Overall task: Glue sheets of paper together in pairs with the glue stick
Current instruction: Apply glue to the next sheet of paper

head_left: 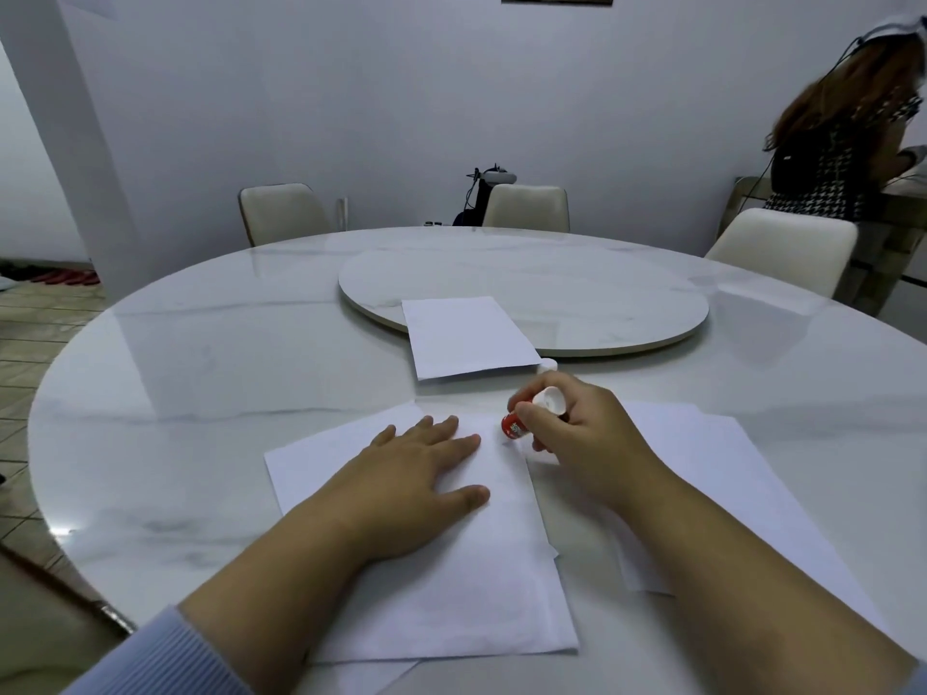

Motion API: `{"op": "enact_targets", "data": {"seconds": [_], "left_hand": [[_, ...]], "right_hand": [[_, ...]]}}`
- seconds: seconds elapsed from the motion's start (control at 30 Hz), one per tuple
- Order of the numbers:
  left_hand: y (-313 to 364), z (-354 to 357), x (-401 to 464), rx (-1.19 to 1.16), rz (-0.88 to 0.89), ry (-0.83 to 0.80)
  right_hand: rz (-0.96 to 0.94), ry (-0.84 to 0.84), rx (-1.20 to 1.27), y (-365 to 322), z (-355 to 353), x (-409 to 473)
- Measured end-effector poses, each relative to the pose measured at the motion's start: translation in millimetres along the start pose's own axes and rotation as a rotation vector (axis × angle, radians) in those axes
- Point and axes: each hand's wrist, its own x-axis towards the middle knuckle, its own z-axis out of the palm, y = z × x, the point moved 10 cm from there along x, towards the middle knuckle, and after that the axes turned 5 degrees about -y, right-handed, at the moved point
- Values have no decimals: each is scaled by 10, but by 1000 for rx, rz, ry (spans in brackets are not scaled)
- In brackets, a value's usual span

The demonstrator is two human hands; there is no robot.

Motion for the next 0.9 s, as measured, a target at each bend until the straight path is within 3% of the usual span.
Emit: {"op": "enact_targets", "data": {"seconds": [0.13, 0.47, 0.53, 0.63, 0.7, 0.8, 0.9], "left_hand": [[-22, 1, 11, -20, 1, -3], [-36, 13, 4, -63, -24, -26], [-74, -2, -33, -86, -55, -50], [-270, -55, -159, -100, -224, -52], [-340, -184, -284, 46, -361, 63], [-246, -312, -432, 155, -354, 211], [-253, -194, -499, -153, -190, 39]], "right_hand": [[-47, -71, 27, -208, 13, -158], [-18, -549, 220, -379, 413, -573], [-77, -473, 449, -435, 261, -482], [-162, -139, 924, -340, -272, -289], [-148, 64, 1151, -145, -541, -224], [-62, 232, 1240, 76, -711, -107], [39, 198, 1157, 138, -746, 98]]}}
